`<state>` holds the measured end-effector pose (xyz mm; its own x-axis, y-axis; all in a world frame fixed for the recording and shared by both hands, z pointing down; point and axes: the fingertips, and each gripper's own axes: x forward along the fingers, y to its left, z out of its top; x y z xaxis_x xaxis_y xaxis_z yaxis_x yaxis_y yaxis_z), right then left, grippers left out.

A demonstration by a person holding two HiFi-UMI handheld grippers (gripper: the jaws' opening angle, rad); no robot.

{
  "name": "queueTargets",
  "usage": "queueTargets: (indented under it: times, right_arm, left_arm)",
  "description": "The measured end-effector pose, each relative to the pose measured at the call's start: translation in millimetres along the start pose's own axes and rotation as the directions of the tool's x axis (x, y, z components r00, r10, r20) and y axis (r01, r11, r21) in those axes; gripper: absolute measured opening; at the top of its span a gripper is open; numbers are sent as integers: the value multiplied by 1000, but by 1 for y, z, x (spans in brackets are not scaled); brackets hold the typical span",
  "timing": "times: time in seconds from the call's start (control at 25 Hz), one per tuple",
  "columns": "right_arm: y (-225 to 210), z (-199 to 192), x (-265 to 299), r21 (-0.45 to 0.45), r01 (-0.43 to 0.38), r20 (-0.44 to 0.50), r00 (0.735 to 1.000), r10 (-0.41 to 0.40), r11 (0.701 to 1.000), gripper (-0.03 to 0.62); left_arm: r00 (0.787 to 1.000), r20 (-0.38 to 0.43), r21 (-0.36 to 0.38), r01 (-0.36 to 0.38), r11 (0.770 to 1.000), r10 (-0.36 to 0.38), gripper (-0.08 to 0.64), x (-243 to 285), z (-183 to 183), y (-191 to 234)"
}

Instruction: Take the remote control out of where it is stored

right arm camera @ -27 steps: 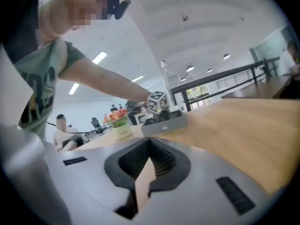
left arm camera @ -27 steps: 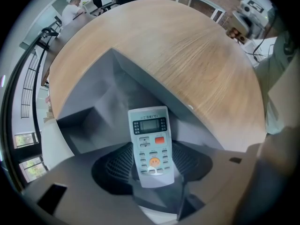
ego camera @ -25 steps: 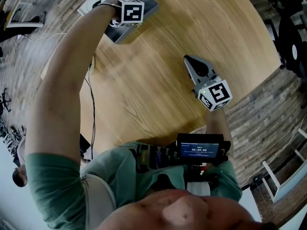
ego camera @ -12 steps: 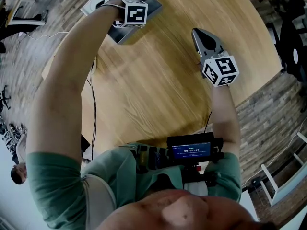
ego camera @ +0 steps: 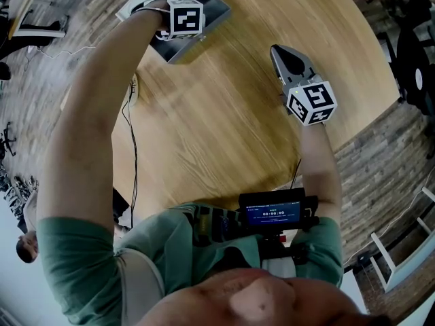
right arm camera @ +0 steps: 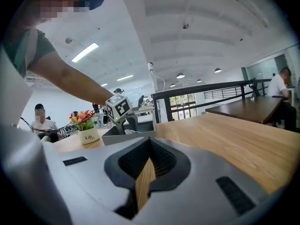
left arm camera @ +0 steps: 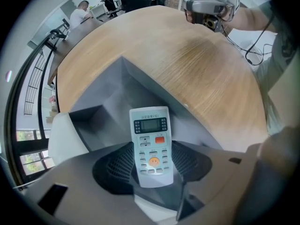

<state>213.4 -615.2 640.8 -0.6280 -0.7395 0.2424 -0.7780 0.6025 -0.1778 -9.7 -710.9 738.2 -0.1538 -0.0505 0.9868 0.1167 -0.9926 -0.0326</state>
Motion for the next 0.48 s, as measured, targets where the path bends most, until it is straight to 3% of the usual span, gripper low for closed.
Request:
queueTargets:
  times: [0.48]
  right_arm:
    - [11, 1, 2, -22, -18, -21, 1000, 17, 1000, 5]
  left_arm:
    - [998, 54, -26, -35, 999, 36, 252, -35, -4, 3]
